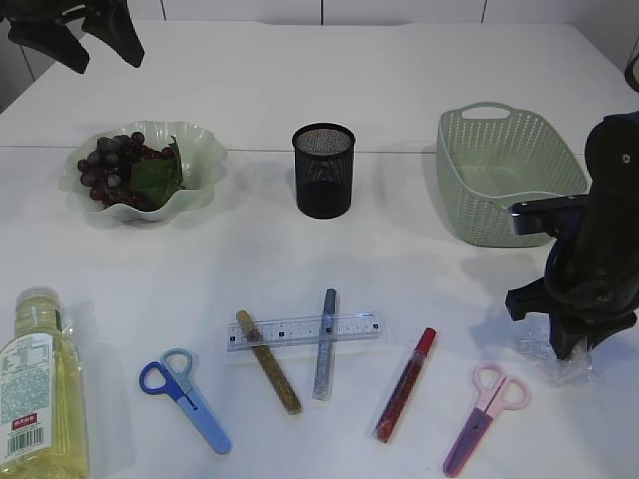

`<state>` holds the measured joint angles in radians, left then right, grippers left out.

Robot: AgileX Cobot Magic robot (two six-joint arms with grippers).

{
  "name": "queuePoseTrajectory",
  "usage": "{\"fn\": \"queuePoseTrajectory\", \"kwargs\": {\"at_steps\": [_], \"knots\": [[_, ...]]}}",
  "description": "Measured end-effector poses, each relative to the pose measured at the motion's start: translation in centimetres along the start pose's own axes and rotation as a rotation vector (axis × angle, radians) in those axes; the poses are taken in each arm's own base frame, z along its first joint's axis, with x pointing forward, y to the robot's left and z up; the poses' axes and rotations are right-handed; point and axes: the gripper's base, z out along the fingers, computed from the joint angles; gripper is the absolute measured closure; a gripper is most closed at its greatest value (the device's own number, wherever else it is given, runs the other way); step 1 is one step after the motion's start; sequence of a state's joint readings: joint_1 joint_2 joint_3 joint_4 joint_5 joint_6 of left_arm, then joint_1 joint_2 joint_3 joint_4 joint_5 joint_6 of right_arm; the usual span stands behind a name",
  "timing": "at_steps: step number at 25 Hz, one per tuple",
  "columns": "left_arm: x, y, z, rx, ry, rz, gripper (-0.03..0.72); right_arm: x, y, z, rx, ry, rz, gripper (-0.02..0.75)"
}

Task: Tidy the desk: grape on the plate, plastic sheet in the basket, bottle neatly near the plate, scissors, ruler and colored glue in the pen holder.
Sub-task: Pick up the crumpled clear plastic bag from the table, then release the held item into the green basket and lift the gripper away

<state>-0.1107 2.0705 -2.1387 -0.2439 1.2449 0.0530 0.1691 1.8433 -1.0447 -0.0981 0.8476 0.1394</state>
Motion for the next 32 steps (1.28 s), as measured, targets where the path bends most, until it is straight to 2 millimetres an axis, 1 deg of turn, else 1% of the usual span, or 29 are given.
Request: {"fn": "queuePoseTrajectory", "kwargs": {"at_steps": [1, 3, 6, 8, 11, 17, 20, 23, 27, 29, 31, 32], "knots": [[0.0, 0.0, 0.0, 0.000, 0.000, 0.000, 0.138, 0.0, 0.0, 0.0, 0.000, 0.000, 0.000, 0.581], [0.0, 0.0, 0.0, 0.000, 0.000, 0.000, 0.138, 0.0, 0.0, 0.0, 0.000, 0.003, 0.000, 0.648], [0.0, 0.0, 0.0, 0.000, 0.000, 0.000, 0.139, 0.2, 0.0, -0.1, -0.006, 0.022, 0.008, 0.675], [0.0, 0.0, 0.0, 0.000, 0.000, 0.000, 0.139, 0.5, 0.0, -0.9, -0.010, 0.021, 0.016, 0.680], [0.0, 0.0, 0.0, 0.000, 0.000, 0.000, 0.139, 1.2, -0.1, -3.2, -0.020, -0.007, 0.028, 0.682], [0.0, 0.0, 0.0, 0.000, 0.000, 0.000, 0.139, 3.7, -0.4, -8.1, -0.052, -0.018, 0.056, 0.686], [0.0, 0.0, 0.0, 0.000, 0.000, -0.009, 0.142, 4.3, -0.6, -11.5, -0.068, -0.094, 0.064, 0.687], [0.0, 0.0, 0.0, 0.002, 0.000, -0.021, 0.153, 3.8, -0.9, -15.0, -0.076, -0.170, 0.068, 0.687], [0.0, -0.2, 0.0, 0.027, -0.001, -0.034, 0.157, 2.3, -1.1, -19.3, -0.091, -0.314, 0.075, 0.687], [0.0, -0.4, 0.0, 0.041, -0.002, -0.039, 0.157, 1.0, -1.1, -20.5, -0.087, -0.356, 0.075, 0.687], [0.0, -0.6, 0.0, 0.049, -0.001, -0.038, 0.157, -0.7, -1.1, -21.2, -0.083, -0.380, 0.073, 0.687], [0.0, -0.7, 0.0, 0.050, 0.000, -0.036, 0.157, -1.8, -1.0, -21.3, -0.083, -0.383, 0.073, 0.688]]}}
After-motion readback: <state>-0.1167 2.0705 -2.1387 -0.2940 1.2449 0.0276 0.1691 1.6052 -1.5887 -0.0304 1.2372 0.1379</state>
